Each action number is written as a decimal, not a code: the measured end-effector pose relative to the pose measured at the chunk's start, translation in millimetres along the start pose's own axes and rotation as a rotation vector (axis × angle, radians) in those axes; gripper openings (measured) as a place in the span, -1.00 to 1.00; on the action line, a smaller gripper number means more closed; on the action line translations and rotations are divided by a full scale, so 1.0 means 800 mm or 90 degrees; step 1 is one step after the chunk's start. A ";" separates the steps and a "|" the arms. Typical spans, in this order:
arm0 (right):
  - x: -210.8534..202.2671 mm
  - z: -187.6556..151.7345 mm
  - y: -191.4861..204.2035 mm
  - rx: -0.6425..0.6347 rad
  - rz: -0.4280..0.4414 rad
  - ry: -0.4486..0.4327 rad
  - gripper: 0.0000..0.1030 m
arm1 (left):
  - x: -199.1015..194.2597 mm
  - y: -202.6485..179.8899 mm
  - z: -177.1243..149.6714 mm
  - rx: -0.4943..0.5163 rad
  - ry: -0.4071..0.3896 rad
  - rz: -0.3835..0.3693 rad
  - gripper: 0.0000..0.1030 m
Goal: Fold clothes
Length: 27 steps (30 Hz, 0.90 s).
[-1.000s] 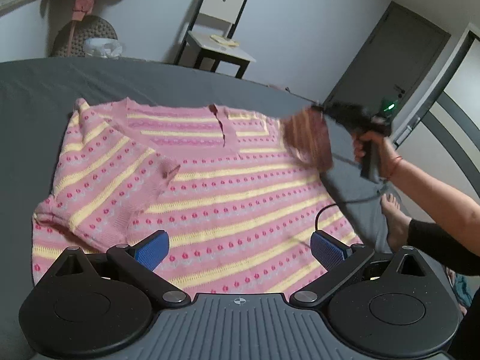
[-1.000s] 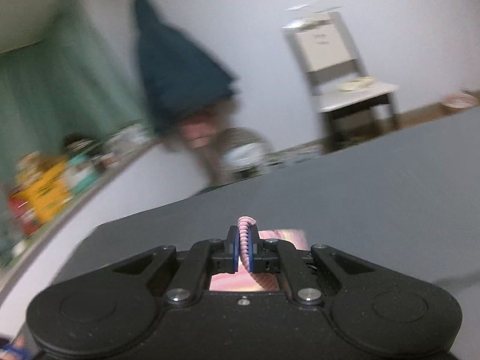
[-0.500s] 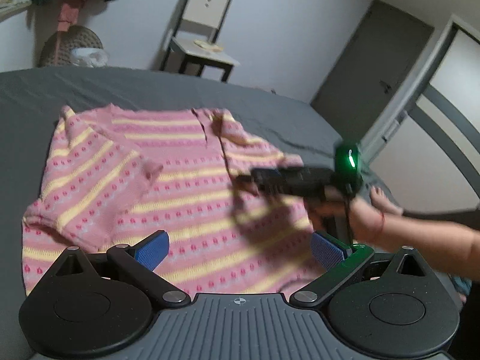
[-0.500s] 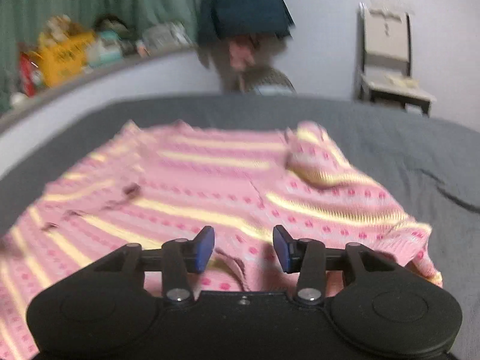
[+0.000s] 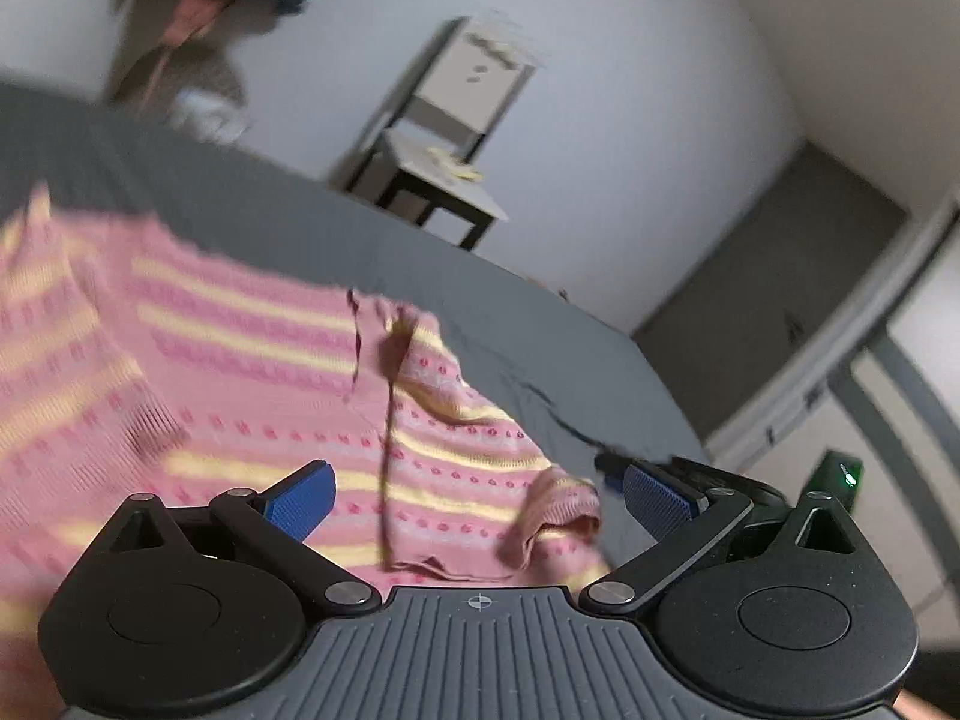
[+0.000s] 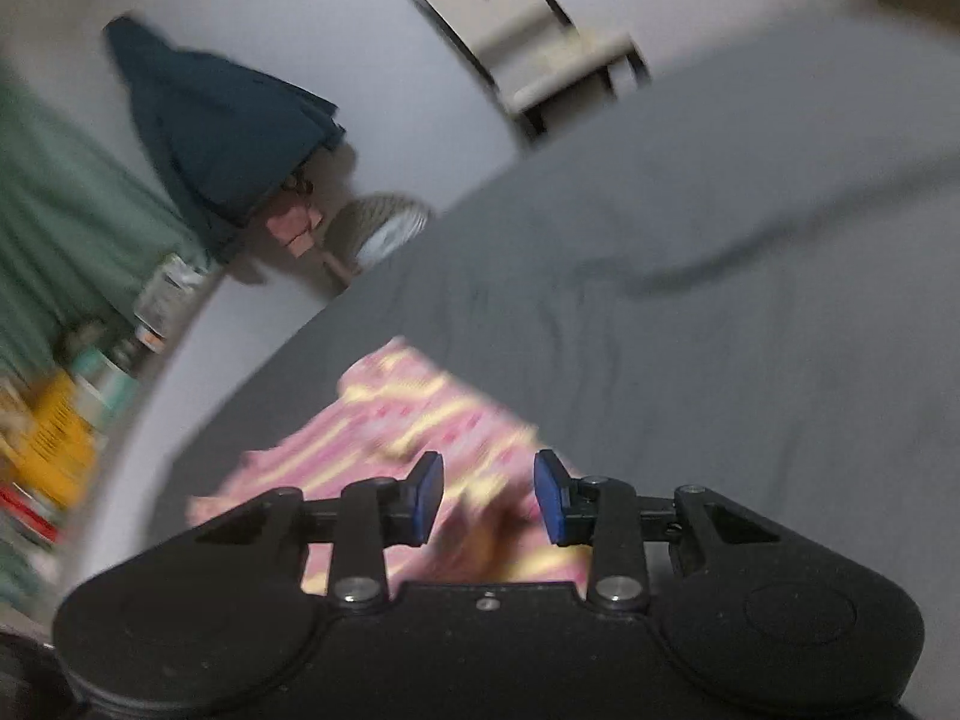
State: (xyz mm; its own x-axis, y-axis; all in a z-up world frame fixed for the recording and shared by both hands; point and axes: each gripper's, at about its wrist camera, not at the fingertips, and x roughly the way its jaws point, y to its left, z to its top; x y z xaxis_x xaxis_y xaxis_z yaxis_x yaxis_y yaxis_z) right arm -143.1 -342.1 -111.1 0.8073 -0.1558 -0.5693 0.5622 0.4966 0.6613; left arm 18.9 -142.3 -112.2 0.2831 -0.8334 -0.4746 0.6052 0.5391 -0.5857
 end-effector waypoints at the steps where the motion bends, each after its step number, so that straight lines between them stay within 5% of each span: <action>1: 0.004 -0.003 -0.001 0.028 0.008 0.016 -0.26 | 0.013 0.001 -0.008 -0.025 -0.002 0.003 1.00; 4: 0.023 -0.011 0.000 0.078 0.007 0.066 -0.24 | 0.040 0.004 -0.035 -0.058 0.012 0.023 1.00; 6: 0.034 -0.018 -0.005 0.070 0.005 0.084 -0.88 | 0.048 0.013 -0.052 -0.109 0.002 0.033 1.00; 12: 0.048 -0.025 -0.029 0.023 -0.050 0.199 -0.90 | 0.075 0.038 -0.084 -0.241 -0.018 0.005 0.99; 13: 0.047 -0.022 -0.032 0.030 -0.048 0.208 -0.89 | 0.078 0.034 -0.084 -0.217 -0.030 0.006 0.99; 16: 0.037 -0.005 -0.018 -0.011 -0.070 0.216 -0.75 | 0.094 0.019 -0.079 -0.156 -0.025 0.058 0.99; 17: 0.030 0.003 -0.004 -0.052 -0.091 0.204 -0.54 | 0.099 0.016 -0.079 -0.145 -0.024 0.070 0.98; 20: 0.024 0.028 0.054 -0.185 -0.162 0.115 -0.15 | 0.109 0.007 -0.080 -0.099 -0.026 0.089 0.85; 22: 0.036 0.045 0.089 -0.234 -0.165 0.084 -0.10 | 0.114 0.002 -0.082 -0.071 -0.030 0.106 0.68; 27: 0.147 0.064 0.187 -0.329 -0.194 0.124 -0.01 | 0.119 -0.004 -0.086 -0.023 -0.047 0.135 0.14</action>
State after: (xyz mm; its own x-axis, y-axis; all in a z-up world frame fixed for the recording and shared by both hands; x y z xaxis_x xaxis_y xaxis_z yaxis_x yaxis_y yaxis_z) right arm 44.8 -329.8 -54.4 0.5503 -0.2211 -0.8052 0.5625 0.8109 0.1617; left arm -7.6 -214.9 -200.5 0.4555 -0.7072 -0.5408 0.4999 0.7058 -0.5019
